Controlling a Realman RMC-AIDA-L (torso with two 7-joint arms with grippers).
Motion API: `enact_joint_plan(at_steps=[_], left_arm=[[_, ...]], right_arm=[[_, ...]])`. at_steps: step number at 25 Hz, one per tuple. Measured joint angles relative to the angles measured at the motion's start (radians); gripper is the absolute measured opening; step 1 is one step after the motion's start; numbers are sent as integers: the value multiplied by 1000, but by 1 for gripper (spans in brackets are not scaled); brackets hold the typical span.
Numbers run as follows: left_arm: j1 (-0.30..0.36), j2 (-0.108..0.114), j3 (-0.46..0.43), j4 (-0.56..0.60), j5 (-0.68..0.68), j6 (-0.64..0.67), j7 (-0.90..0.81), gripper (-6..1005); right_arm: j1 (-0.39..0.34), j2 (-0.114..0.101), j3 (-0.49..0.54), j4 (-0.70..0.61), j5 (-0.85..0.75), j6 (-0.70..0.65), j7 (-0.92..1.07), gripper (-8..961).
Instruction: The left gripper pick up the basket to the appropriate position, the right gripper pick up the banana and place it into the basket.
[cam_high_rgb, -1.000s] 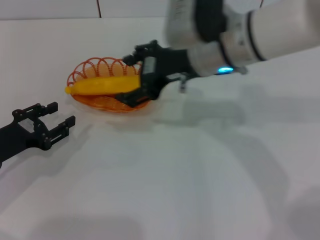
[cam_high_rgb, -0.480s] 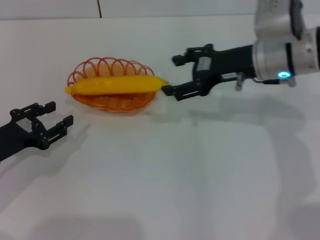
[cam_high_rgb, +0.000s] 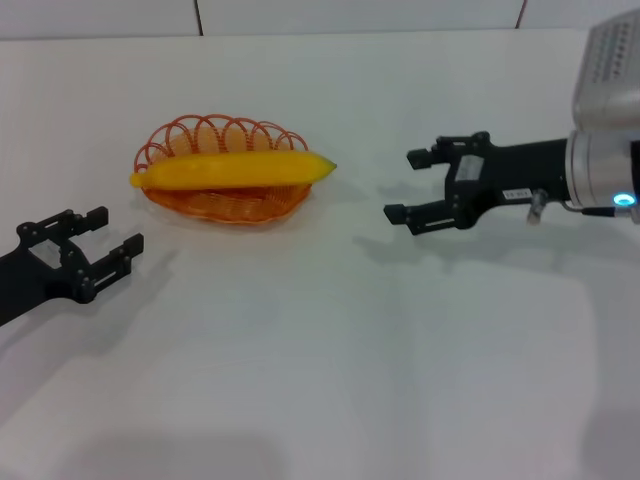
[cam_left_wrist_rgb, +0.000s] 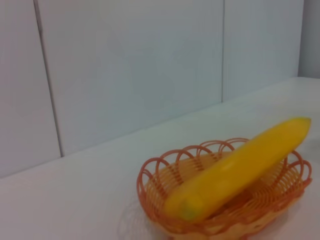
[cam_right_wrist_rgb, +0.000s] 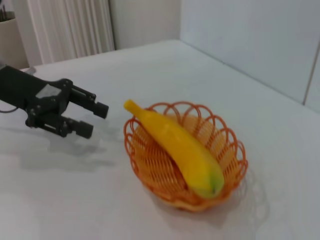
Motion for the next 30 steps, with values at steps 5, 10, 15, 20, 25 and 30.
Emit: enact_joint_plan(at_steps=[5, 10, 15, 20, 25, 30], left_arm=[[3, 0, 0, 1, 0, 0, 0, 591], [3, 0, 0, 1, 0, 0, 0, 591], [4, 0, 0, 1, 0, 0, 0, 591], [4, 0, 0, 1, 0, 0, 0, 591], [4, 0, 0, 1, 0, 0, 0, 591], [4, 0, 0, 1, 0, 0, 0, 591]], right_arm=[[-23, 0, 2, 2, -1, -1, -2, 877], [-36, 1, 2, 8, -13, -9, -3, 877], [-39, 1, 3, 8, -14, -12, -4, 877], [-39, 1, 3, 8, -15, -12, -4, 877], [-48, -5, 4, 9, -17, -12, -2, 877], [-50, -7, 14, 9, -17, -12, -3, 877]])
